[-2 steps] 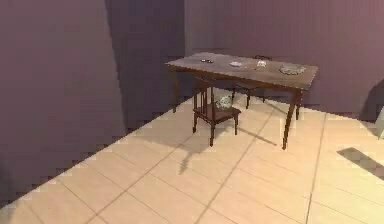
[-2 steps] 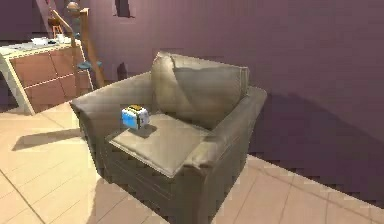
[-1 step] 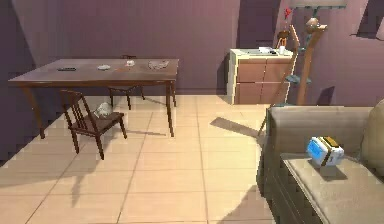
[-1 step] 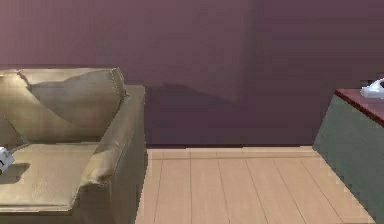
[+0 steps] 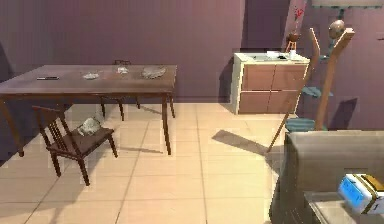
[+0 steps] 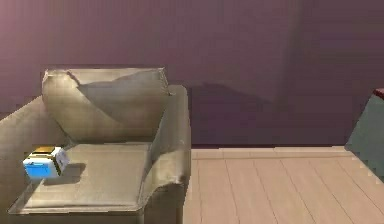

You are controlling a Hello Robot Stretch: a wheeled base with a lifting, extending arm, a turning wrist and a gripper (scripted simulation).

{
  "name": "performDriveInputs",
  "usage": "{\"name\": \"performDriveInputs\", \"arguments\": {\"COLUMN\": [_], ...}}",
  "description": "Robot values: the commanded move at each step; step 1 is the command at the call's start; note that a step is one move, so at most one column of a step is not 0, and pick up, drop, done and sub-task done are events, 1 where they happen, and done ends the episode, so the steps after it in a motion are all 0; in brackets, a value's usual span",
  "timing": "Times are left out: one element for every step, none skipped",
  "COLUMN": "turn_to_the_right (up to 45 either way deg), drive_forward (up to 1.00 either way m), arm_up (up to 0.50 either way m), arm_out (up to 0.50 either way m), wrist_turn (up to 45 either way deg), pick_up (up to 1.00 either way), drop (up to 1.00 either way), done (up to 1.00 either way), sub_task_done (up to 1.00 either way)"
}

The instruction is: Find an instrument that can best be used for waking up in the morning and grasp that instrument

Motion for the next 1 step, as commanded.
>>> {"name": "performDriveInputs", "arguments": {"turn_to_the_right": [-36.0], "drive_forward": [0.0], "arm_up": [0.0], "arm_out": [0.0], "wrist_turn": [0.0], "pick_up": [0.0], "drop": [0.0], "done": [0.0], "sub_task_done": [0.0]}}
